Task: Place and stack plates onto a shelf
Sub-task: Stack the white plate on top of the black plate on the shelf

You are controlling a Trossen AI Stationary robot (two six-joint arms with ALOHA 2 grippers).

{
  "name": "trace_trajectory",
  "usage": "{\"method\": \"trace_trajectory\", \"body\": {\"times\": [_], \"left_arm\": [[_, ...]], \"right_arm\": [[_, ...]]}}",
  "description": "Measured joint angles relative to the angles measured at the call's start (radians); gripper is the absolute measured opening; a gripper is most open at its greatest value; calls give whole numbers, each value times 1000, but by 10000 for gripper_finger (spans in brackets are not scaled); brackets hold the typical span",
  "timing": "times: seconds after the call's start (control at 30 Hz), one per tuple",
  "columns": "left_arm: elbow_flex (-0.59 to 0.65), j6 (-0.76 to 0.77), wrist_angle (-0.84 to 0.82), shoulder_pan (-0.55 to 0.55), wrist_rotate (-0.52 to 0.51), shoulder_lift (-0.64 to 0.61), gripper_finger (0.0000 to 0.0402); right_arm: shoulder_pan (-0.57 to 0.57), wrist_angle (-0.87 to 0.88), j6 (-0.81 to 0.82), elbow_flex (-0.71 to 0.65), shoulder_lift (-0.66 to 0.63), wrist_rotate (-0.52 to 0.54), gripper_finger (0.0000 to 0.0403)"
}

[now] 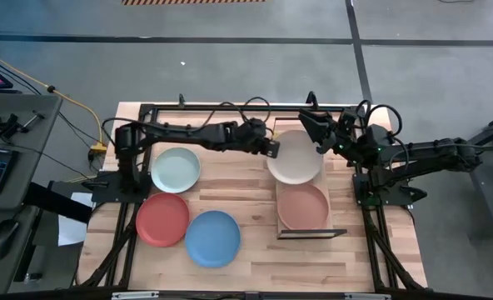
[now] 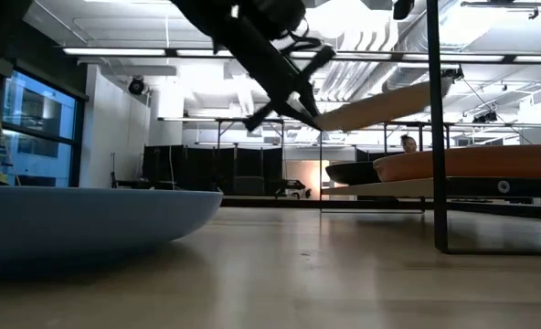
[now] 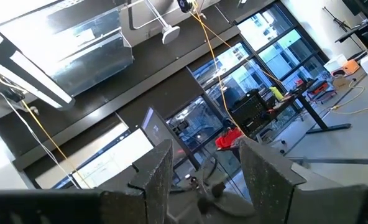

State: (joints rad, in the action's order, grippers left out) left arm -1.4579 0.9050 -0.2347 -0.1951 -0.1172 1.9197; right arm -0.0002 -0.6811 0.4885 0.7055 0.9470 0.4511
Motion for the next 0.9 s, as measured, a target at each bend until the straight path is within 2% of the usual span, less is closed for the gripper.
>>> {"method": "trace_trajectory", "body": {"times": [0.2,0.9], "left_arm": [[-4,85,82,-2,-21,53,2],[-3,108,152,-1,-111,95,5]], "right_arm": [[0,9,0,0,0,0,169],[0,47,0,0,1,-1,169]]}}
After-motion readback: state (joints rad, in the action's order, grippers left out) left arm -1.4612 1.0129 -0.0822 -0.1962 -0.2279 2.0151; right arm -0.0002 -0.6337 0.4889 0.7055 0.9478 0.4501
